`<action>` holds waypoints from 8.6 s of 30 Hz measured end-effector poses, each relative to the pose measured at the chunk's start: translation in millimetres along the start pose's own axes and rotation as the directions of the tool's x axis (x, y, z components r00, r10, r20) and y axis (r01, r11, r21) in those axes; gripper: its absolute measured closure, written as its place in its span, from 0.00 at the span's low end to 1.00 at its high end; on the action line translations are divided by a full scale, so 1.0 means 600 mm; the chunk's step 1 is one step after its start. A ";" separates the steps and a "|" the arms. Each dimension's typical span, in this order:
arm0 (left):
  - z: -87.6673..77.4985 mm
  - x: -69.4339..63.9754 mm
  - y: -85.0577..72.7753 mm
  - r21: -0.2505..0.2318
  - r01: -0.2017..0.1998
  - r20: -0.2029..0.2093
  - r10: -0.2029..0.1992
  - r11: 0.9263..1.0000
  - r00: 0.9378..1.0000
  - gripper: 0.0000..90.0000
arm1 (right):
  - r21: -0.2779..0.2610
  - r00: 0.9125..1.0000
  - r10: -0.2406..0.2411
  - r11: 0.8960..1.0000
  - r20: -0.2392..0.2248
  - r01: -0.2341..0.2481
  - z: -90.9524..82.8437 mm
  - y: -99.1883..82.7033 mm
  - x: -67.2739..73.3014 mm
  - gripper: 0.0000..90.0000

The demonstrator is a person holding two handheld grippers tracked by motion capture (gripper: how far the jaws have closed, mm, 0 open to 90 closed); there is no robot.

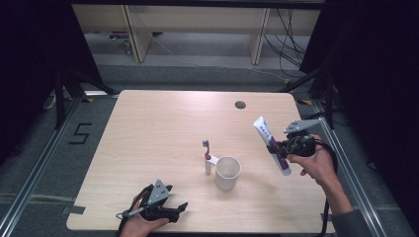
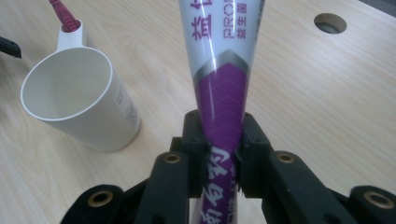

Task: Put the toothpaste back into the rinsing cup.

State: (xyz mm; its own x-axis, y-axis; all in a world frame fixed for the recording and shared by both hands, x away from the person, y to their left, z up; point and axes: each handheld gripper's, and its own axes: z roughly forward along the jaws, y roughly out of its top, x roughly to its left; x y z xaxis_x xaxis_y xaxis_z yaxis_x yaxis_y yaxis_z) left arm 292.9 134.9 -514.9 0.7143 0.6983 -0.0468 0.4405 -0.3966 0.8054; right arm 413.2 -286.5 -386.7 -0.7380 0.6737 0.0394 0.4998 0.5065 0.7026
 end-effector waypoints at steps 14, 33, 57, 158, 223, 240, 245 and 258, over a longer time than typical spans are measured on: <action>-0.001 -0.001 0.002 -0.007 0.013 -0.008 -0.013 1.000 1.000 0.23 | -0.147 0.996 -0.002 0.989 -0.084 -0.010 0.016 0.036 0.028 0.85; -0.006 0.003 0.003 -0.007 -0.002 -0.005 0.002 1.000 1.000 0.23 | -0.299 0.976 -0.098 0.954 -0.196 0.036 0.040 0.103 0.102 0.85; -0.004 0.000 0.003 -0.021 0.012 -0.006 -0.012 1.000 1.000 0.22 | -0.335 0.965 -0.096 0.942 -0.244 0.009 0.092 0.077 0.135 0.85; -0.006 -0.001 0.004 0.008 -0.020 0.003 0.020 1.000 1.000 0.23 | -0.236 0.977 -0.122 0.969 -0.176 0.078 0.132 -0.006 0.152 0.64; -0.007 0.000 0.005 -0.012 -0.003 0.015 0.003 1.000 1.000 0.21 | -0.316 0.995 0.055 0.945 -0.086 -0.080 0.042 -0.031 0.081 0.33; -0.006 0.001 0.004 -0.020 0.011 0.004 -0.011 1.000 1.000 0.21 | -0.295 0.993 0.104 0.948 -0.056 -0.116 0.021 -0.081 0.058 0.33; -0.006 0.002 0.004 -0.005 0.005 -0.003 -0.005 1.000 1.000 0.21 | -0.281 0.992 0.115 0.952 -0.053 -0.125 0.018 -0.095 0.052 0.33; -0.010 -0.001 0.001 -0.019 0.017 -0.001 -0.017 1.000 1.000 0.21 | -0.239 0.987 0.156 0.958 -0.025 -0.157 0.017 -0.131 0.047 0.31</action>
State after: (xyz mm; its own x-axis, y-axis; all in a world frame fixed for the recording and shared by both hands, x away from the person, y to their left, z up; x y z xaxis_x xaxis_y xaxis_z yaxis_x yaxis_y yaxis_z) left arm 289.4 137.8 -510.7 0.7061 0.7056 -0.0595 0.4417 -0.3732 0.8159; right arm 357.6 -301.7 -448.0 -0.6618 0.7311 0.1661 0.4870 0.2508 0.8366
